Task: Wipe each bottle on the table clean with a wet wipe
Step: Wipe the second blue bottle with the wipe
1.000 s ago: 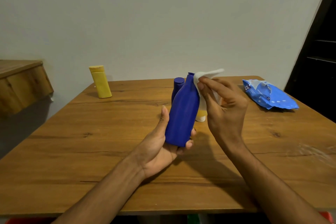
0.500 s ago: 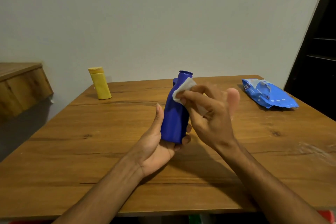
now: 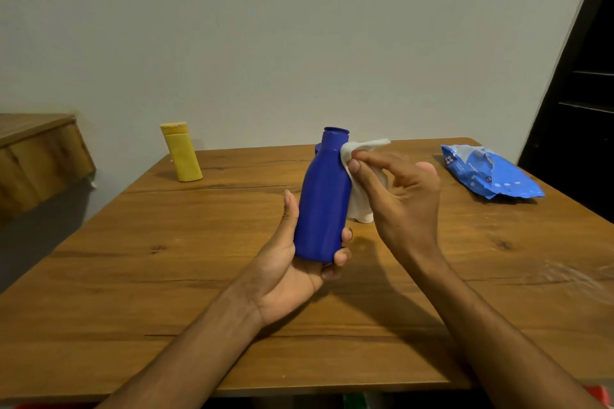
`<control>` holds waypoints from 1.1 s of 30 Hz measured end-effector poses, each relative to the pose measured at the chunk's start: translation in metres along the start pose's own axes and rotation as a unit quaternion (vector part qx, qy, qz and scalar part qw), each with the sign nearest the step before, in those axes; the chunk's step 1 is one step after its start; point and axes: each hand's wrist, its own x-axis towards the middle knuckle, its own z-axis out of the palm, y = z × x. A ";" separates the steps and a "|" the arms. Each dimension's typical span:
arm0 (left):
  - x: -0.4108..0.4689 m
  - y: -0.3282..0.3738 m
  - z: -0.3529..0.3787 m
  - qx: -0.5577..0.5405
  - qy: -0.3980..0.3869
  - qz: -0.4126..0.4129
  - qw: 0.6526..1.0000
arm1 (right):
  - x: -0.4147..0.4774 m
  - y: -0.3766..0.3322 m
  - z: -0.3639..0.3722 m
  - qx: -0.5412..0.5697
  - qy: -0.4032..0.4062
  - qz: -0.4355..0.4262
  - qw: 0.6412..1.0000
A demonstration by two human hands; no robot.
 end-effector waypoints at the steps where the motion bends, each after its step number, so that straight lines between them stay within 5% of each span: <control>1: 0.000 0.001 0.000 -0.001 0.001 0.005 1.000 | 0.000 0.000 0.000 0.002 -0.009 0.000 1.000; 11: 0.001 0.004 0.000 0.017 0.017 0.011 1.000 | 0.001 0.003 0.000 0.011 -0.018 0.022 1.000; 17: 0.003 0.009 -0.003 0.010 0.044 0.071 0.996 | -0.014 0.005 0.006 -0.016 -0.124 -0.026 0.992; 33: 0.004 -0.005 -0.001 0.066 0.110 0.061 0.990 | -0.006 0.008 0.007 -0.082 -0.037 -0.057 0.994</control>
